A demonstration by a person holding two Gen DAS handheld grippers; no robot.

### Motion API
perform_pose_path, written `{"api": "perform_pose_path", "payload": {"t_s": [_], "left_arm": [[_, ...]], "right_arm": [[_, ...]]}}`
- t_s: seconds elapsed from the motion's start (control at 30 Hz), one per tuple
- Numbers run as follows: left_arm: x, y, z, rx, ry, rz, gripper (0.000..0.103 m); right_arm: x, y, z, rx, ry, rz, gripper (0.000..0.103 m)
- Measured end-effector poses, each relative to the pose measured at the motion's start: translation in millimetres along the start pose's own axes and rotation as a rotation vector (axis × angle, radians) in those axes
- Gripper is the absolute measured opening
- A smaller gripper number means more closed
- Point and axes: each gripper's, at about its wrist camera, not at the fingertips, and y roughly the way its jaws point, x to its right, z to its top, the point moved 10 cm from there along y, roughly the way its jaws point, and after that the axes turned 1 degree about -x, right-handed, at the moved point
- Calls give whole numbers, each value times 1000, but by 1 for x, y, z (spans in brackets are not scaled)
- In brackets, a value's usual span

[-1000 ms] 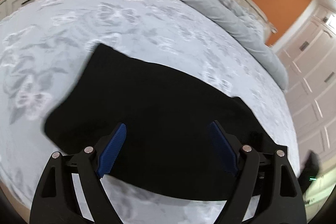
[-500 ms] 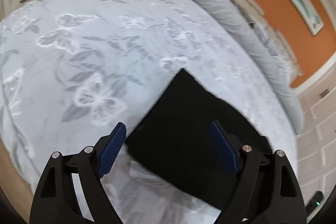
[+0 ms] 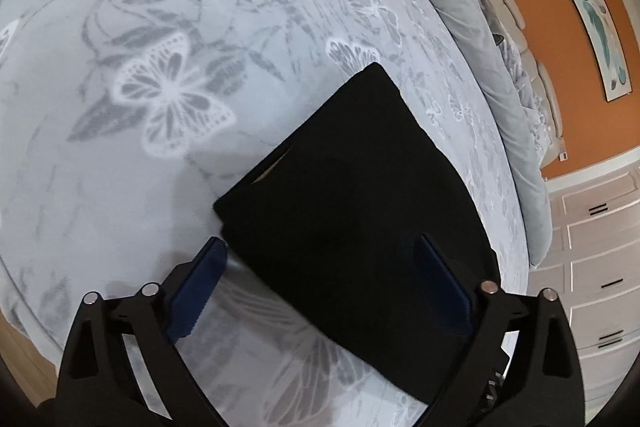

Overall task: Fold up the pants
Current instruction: 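Lay the folded pants down and open the left gripper while the right gripper holds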

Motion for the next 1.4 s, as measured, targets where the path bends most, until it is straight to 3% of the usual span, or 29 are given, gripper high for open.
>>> {"api": "perform_pose_path", "payload": {"t_s": [0.07,0.13,0.17,0.27,0.3,0.33,0.4,0.43,0.47,0.53,0.6,0.7,0.8,0.83,0.87,0.93,1.0,1.07,1.2,1.33,1.4], "left_arm": [[3,4,2,19,-7,16,95],[7,9,4,29,3,37,95],[8,10,4,42,7,63,95],[8,11,3,77,0,101,95],[7,10,3,88,-4,108,95],[7,9,4,101,-14,112,89],[8,8,6,118,-12,120,59],[10,9,6,108,-9,98,32],[13,11,5,87,-15,55,20],[18,7,6,103,-29,32,18],[35,-4,6,141,20,16,17],[95,-35,-9,237,204,-55,16],[172,-46,-57,244,421,-156,20],[201,-37,-85,195,506,-193,31],[217,-25,-107,146,557,-213,59],[239,-4,-145,57,621,-249,94],[250,3,-167,66,637,-253,93],[256,-3,-168,66,636,-297,94],[246,-38,-139,128,531,-396,98],[213,-44,-92,280,533,-176,98],[194,-38,-72,304,538,-64,98]], "right_arm": [[-13,4,1,-12,-12,42,12],[-21,23,-14,-106,-13,73,18],[-20,20,-12,-83,-4,71,20],[-8,-9,5,3,74,125,40],[3,-22,10,47,112,121,57],[23,-39,14,106,170,83,68],[68,-64,14,185,294,-10,70],[84,-69,13,196,340,-39,71],[102,-73,10,202,396,-71,71],[132,-79,4,209,486,-111,71],[147,-81,0,209,534,-135,71],[152,-78,5,207,534,-138,71],[144,-71,7,191,495,-149,71],[143,-66,7,177,490,-151,71],[144,-63,4,164,491,-153,71],[143,-56,-1,128,488,-154,71],[143,-49,-8,93,497,-143,71],[144,-48,-10,90,515,-122,71],[131,-51,-4,118,517,-16,72],[79,-37,17,87,427,185,72],[55,-25,31,64,322,168,72]]}}
